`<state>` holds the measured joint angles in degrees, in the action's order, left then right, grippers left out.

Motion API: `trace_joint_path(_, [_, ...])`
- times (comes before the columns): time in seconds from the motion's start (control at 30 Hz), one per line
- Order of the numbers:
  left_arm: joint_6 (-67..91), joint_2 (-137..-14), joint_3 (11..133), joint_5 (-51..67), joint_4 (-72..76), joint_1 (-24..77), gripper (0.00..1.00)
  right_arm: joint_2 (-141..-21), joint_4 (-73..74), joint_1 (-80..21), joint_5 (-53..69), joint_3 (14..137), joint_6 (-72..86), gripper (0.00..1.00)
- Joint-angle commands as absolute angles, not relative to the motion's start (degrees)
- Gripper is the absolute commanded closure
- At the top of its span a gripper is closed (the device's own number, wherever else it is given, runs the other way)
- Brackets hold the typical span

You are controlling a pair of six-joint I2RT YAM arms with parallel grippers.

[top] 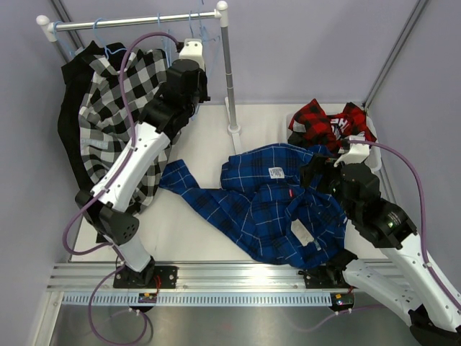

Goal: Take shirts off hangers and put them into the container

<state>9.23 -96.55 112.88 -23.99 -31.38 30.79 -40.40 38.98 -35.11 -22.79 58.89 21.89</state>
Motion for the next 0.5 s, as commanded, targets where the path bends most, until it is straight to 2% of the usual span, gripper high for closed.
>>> trace_joint_path(0.0, [12.30, -96.76, 112.94, -24.26, -26.28, 29.71, 1.00, -39.90, 39.37, -35.07, -21.97, 59.24, 21.01, 0.00])
trace_joint_path(0.1, [13.09, -97.38, 111.18, -23.38, -26.28, 29.62, 1.00, -40.08, 39.20, -35.07, -21.62, 59.15, 21.01, 0.01])
trace_joint_path(0.17, [13.53, -97.47, 110.13, -22.07, -26.28, 29.62, 0.93, -40.34, 38.85, -35.07, -21.01, 58.98, 20.92, 0.01])
trace_joint_path(0.2, [13.62, -97.38, 109.87, -21.71, -26.28, 29.62, 0.85, -40.34, 38.59, -34.98, -20.92, 58.89, 20.83, 0.01])
trace_joint_path(0.23, [13.62, -97.21, 109.34, -21.36, -26.28, 29.62, 0.65, -40.60, 38.67, -35.07, -20.74, 58.89, 20.74, 0.00])
trace_joint_path(0.27, [13.62, -96.86, 109.07, -21.01, -26.28, 29.62, 0.55, -40.87, 38.67, -35.07, -20.31, 58.89, 20.57, 0.01])
trace_joint_path(0.37, [13.54, -94.31, 108.20, -20.66, -26.28, 29.62, 0.36, -42.01, 39.28, -34.98, -19.60, 59.32, 19.60, 0.01])
trace_joint_path(0.43, [13.10, -91.86, 108.02, -20.13, -26.37, 29.62, 0.28, -43.23, 40.25, -35.07, -19.42, 59.76, 18.81, 0.01])
trace_joint_path(0.47, [12.92, -90.80, 107.84, -19.60, -26.37, 29.62, 0.19, -43.76, 40.60, -35.07, -19.51, 60.03, 18.55, 0.01])
